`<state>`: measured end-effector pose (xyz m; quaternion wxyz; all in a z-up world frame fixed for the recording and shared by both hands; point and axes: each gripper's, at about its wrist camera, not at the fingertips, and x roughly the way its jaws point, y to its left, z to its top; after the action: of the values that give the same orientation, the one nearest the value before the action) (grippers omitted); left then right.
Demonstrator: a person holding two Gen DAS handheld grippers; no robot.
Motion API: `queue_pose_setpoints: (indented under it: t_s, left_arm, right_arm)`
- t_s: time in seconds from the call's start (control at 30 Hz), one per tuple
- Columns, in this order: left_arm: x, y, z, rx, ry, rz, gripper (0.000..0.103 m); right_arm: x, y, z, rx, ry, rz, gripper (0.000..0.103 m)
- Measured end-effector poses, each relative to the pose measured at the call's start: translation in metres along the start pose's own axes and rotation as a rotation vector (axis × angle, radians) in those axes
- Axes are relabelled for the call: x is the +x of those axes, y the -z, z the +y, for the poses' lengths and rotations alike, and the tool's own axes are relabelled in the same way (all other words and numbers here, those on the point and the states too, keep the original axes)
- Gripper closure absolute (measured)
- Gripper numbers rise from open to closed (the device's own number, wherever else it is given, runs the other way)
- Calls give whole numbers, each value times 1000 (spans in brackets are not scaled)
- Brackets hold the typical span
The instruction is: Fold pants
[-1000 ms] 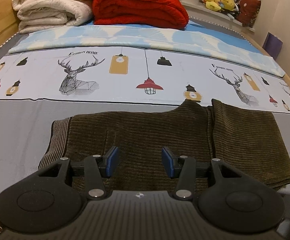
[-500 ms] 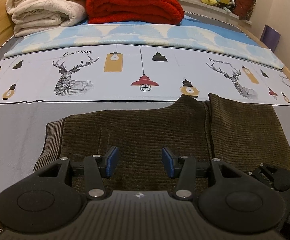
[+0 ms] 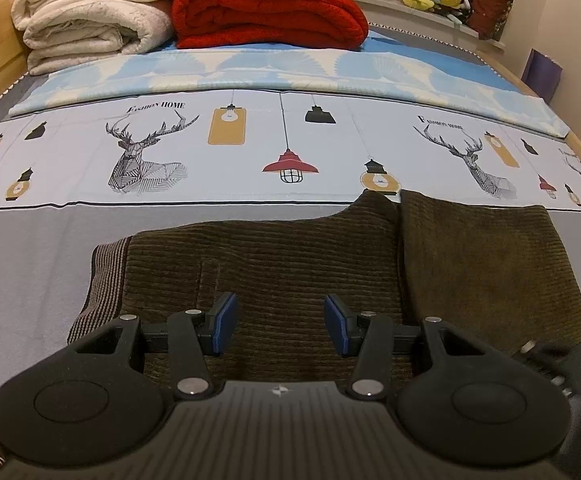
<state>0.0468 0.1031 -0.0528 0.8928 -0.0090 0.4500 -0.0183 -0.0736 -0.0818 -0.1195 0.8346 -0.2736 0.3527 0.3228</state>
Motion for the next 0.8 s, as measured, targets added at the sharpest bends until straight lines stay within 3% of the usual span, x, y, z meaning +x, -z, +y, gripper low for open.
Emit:
queue_pose_setpoints:
  t_s: [0.03, 0.1, 0.2, 0.3, 0.37, 0.43, 0.5, 0.6, 0.7, 0.8]
  left_arm:
    - [0, 0, 0, 0, 1, 0, 50]
    - [0, 0, -1, 0, 0, 0, 50]
    - [-1, -1, -1, -2, 3, -3, 50]
    - [0, -1, -2, -3, 4, -1, 50]
    - [1, -2, -4, 5, 8, 0, 50]
    - [3, -3, -9, 17, 10, 2, 50]
    - [3, -3, -15, 27, 15, 5, 50]
    - [4, -4, -25, 43, 27, 4, 50]
    - [7, -4, -35, 66, 33, 4, 50]
    - [10, -5, -44, 83, 38, 10, 50]
  right_arm:
    - [7, 4, 1, -5, -10, 40, 78]
    - [3, 4, 0, 4, -2, 25, 77]
    - [-23, -6, -25, 163, -42, -79, 73]
    - [-37, -2, -49, 308, -24, -139, 67]
    - [-27, 7, -53, 303, 13, -70, 67]
    - [2, 27, -42, 182, -10, 148, 67]
    - [-1, 35, -38, 149, -2, 131, 65]
    - [-31, 31, -61, 285, -4, 22, 65]
    - [-55, 42, -89, 385, 114, -27, 65]
    - [-59, 73, -119, 509, 265, 76, 65]
